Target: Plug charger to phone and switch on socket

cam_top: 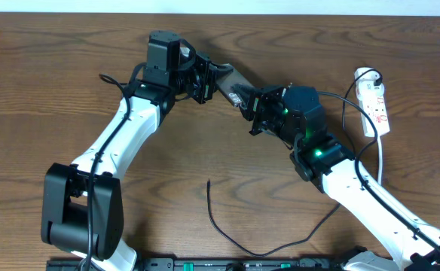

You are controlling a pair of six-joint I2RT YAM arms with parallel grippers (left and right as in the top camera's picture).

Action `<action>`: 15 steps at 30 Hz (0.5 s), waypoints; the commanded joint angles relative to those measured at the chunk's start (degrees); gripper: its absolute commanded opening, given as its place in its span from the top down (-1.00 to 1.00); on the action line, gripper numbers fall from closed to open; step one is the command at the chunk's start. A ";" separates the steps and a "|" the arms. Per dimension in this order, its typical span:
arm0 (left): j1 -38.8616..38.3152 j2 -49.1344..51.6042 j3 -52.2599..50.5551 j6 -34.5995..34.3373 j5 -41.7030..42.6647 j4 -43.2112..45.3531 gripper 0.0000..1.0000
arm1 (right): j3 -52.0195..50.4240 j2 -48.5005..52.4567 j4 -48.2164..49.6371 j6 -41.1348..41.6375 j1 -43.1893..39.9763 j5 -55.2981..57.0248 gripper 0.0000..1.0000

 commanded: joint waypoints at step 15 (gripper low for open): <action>5.03 -0.98 0.66 10.84 0.85 0.31 0.85 | 0.74 -0.68 -0.02 -14.16 -2.21 -2.05 -0.99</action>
